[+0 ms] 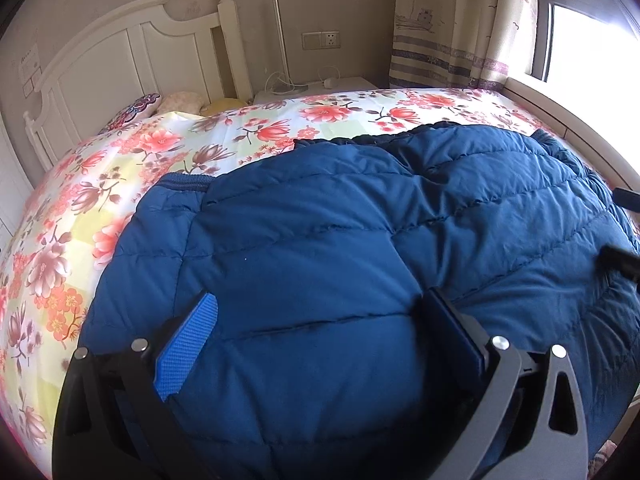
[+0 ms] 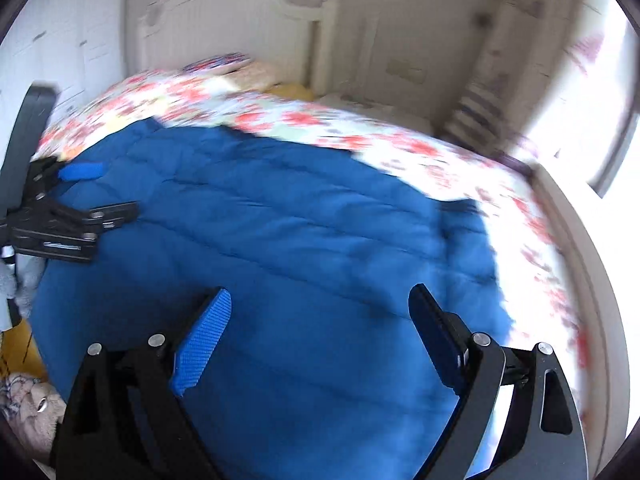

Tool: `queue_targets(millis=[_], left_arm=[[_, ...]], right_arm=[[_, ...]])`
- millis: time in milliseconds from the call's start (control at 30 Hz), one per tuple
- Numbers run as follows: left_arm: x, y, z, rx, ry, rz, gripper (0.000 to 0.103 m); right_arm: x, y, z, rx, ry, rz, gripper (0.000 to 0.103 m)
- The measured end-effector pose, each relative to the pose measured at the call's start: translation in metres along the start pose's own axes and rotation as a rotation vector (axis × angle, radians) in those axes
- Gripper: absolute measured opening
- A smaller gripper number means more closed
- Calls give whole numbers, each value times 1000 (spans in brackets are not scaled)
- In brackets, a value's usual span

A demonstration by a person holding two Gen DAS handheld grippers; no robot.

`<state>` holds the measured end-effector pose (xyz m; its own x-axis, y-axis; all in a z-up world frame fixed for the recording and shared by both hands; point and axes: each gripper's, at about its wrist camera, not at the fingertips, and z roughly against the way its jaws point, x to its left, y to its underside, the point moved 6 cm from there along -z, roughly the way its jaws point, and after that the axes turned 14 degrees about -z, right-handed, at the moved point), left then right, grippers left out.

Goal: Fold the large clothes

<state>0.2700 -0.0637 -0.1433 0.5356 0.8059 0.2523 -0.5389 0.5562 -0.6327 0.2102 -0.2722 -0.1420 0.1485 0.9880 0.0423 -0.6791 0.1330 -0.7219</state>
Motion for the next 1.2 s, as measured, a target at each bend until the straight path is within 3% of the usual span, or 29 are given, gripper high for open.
queue_targets(millis=[133, 200, 267, 333, 500, 600, 700, 1067, 1200], left_arm=[[0, 0, 0, -5, 0, 1, 101], [1, 0, -1, -6, 4, 5, 101], [4, 1, -1, -3, 9, 13, 101], [6, 2, -1, -3, 14, 21, 101], [5, 2, -1, 0, 7, 22, 101], [5, 1, -2, 2, 2, 19, 101], [5, 1, -2, 3, 1, 20, 101], [8, 3, -5, 0, 32, 37, 101], [9, 4, -6, -3, 43, 43, 101]], right_arm=[[-39, 15, -11, 25, -99, -132, 86], [-39, 17, -8, 16, -94, -135, 86], [-40, 18, 5, -23, -66, -120, 83], [-49, 27, 31, -76, -106, -176, 83], [-114, 91, 110, -215, -242, -489, 83], [-139, 148, 127, -147, -323, -668, 82], [-141, 171, 126, -110, -412, -726, 78], [-96, 142, 74, -17, -467, -696, 78], [-86, 122, 52, 16, -496, -786, 78]])
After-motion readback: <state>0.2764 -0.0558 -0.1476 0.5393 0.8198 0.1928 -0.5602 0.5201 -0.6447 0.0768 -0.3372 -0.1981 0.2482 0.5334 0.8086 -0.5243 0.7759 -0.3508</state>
